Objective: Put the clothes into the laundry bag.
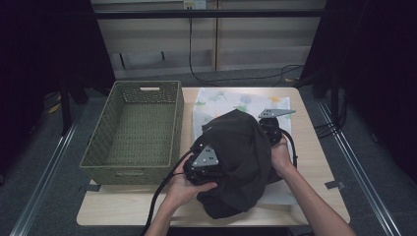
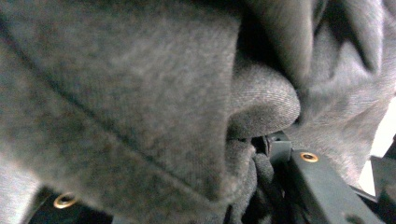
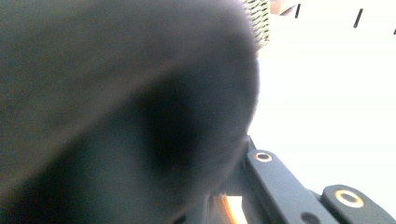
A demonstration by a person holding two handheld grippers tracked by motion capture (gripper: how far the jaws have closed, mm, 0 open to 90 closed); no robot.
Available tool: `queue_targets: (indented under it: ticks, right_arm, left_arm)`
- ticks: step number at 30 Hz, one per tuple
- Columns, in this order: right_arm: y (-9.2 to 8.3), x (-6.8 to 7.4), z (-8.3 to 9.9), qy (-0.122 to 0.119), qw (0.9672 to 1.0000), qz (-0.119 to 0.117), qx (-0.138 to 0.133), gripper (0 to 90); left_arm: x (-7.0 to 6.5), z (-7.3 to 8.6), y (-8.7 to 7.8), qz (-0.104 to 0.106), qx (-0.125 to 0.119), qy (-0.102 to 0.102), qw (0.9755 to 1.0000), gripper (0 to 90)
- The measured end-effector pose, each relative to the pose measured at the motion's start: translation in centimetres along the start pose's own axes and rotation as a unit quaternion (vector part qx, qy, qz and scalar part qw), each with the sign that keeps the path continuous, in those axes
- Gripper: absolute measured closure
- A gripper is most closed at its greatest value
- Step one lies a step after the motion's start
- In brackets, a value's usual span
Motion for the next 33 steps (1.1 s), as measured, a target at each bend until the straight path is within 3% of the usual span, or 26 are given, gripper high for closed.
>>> queue_targets:
  ticks: [1, 2, 5, 6, 7, 8, 9, 11, 12, 14, 17, 19, 22, 24, 26, 28, 30, 32, 33]
  right_arm:
    - [-0.1, 0.0, 0.0, 0.0, 1.0, -0.001, 0.0, 90.0]
    - [-0.1, 0.0, 0.0, 0.0, 1.0, -0.001, 0.0, 90.0]
    - [-0.3, 0.1, -0.1, -0.002, 1.0, 0.004, -0.003, 90.0]
    - [-0.4, 0.1, -0.1, -0.005, 1.0, 0.004, -0.003, 90.0]
    - [-0.5, 0.1, -0.1, -0.005, 1.0, 0.005, -0.004, 90.0]
    - [-0.5, 0.1, -0.1, -0.006, 1.0, 0.004, -0.005, 90.0]
    - [-0.6, 0.1, -0.1, -0.005, 1.0, 0.004, -0.007, 90.0]
    - [-0.5, 0.1, -0.1, -0.004, 0.9999, 0.007, -0.008, 90.0]
    - [-0.5, 0.1, -0.1, -0.002, 0.9999, 0.007, -0.007, 90.0]
    - [-0.4, 0.0, 0.0, -0.003, 0.9999, 0.008, -0.006, 90.0]
    - [-0.4, -0.1, 0.0, -0.001, 0.9999, 0.009, -0.007, 90.0]
    - [-0.4, -0.3, 0.1, 0.001, 0.9999, 0.011, -0.006, 90.0]
    - [-0.5, -0.4, 0.2, 0.005, 0.9999, 0.014, -0.006, 90.0]
    - [-0.5, -0.5, 0.2, 0.006, 0.9998, 0.015, -0.007, 90.0]
    - [-0.5, -0.6, 0.2, 0.006, 0.9998, 0.017, -0.006, 90.0]
    - [-0.6, -0.6, 0.2, 0.005, 0.9998, 0.018, -0.006, 90.0]
    - [-0.6, -0.7, 0.2, 0.006, 0.9998, 0.018, -0.005, 90.0]
    - [-0.5, -0.7, 0.2, 0.007, 0.9998, 0.018, -0.007, 90.0]
    - [-0.5, -0.7, 0.2, 0.007, 0.9998, 0.018, -0.007, 90.0]
  left_arm:
    - [-0.2, 0.3, 0.4, 0.008, 0.005, -0.003, 1.0, 63.2]
    - [-0.1, 0.7, 0.9, 0.007, 0.006, 0.009, 0.9999, 63.3]
    - [-1.2, 2.3, 2.1, 0.019, 0.033, -0.034, 0.9987, 63.8]
    - [-1.5, 2.9, 2.7, 0.03, 0.026, -0.037, 0.9985, 64.0]
    - [-1.2, 3.3, 3.2, 0.041, 0.014, -0.011, 0.999, 64.1]
    - [-1.5, 3.7, 3.2, 0.044, 0.016, -0.042, 0.998, 64.2]
    - [-1.4, 3.9, 3.3, 0.044, 0.006, -0.049, 0.9978, 64.1]
    - [-1.5, 3.9, 3.0, 0.042, 0.01, -0.066, 0.9969, 62.7]
    - [-1.1, 3.8, 3.1, 0.044, -0.003, -0.038, 0.9983, 60.7]
    - [-1.3, 3.6, 2.6, 0.043, -0.009, -0.065, 0.9969, 54.1]
    - [-1.1, 3.1, 1.7, 0.043, -0.022, -0.046, 0.9978, 41.7]
    - [-1.3, 2.9, 0.8, 0.048, -0.019, -0.085, 0.9951, 33.4]
    - [-1.1, 2.4, -0.5, 0.045, -0.033, -0.092, 0.9942, 26.6]
    - [-0.9, 1.9, -1.3, 0.052, -0.052, -0.103, 0.9919, 23.6]
    - [-0.4, 1.5, -2.5, 0.047, -0.072, -0.113, 0.9898, 22.4]
    - [0.1, 1.1, -3.8, 0.029, -0.098, -0.123, 0.987, 21.9]
    - [0.9, 0.6, -5.0, 0.011, -0.123, -0.139, 0.9827, 21.3]
    - [1.7, 0.1, -5.8, -0.009, -0.136, -0.144, 0.9801, 20.7]
    - [2.2, -0.1, -5.9, -0.017, -0.137, -0.142, 0.9802, 19.9]
Point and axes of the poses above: each handheld gripper's, and its own axes: y roughly forward along the jaws, z roughly out of its underside, x roughly to its left, the point moved 3 cm from there along y, roughly forward along the jaws, and after that the axes turned 13 degrees about -z, right-handed, at the moved point
